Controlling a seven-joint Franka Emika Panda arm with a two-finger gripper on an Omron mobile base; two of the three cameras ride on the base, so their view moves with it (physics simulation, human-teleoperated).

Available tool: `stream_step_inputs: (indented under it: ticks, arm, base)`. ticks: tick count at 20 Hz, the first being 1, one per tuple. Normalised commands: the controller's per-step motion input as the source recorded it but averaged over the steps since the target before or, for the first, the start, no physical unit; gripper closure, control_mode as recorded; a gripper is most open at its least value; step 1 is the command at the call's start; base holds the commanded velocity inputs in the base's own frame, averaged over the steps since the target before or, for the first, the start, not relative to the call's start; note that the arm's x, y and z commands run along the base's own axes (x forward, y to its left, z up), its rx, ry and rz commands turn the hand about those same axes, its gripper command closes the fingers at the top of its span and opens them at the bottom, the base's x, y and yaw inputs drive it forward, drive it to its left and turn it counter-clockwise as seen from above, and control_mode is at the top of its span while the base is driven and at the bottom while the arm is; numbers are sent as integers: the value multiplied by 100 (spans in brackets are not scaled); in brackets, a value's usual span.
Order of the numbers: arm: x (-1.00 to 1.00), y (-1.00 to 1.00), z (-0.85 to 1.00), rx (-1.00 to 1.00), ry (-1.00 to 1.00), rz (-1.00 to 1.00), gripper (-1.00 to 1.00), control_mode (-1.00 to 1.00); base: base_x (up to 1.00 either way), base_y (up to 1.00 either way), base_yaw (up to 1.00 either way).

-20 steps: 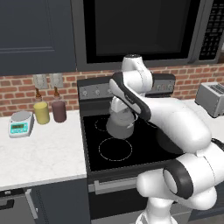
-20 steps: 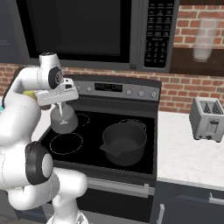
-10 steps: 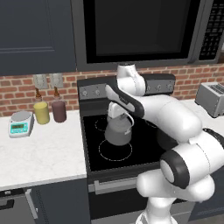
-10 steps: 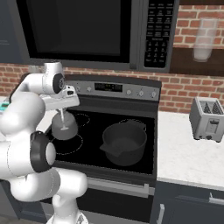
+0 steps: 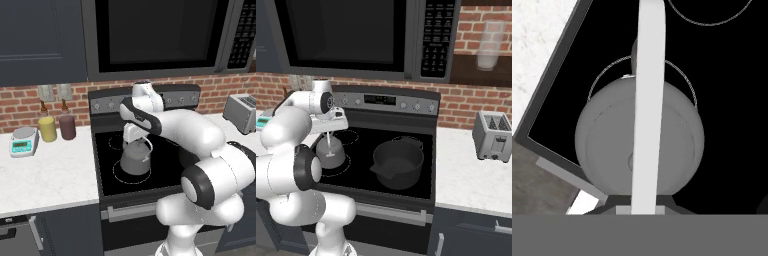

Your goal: Pick the kettle from the counter and place it on a stove burner. Then turn the burner on.

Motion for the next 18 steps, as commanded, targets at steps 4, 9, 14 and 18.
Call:
stream_step_inputs:
  ticks: [4, 9, 14, 18]
  arm:
    - [3, 9, -21, 0, 0, 0, 100, -100]
    - [17, 13, -26, 0, 0, 0, 100, -100]
    - [23, 20, -12, 0, 1, 0, 100, -100]
    - [8, 2, -5, -1, 4, 0, 100, -100]
  base:
    - [0, 0, 0]
    - [0, 0, 0]
    - [0, 0, 0]
    - [0, 0, 0]
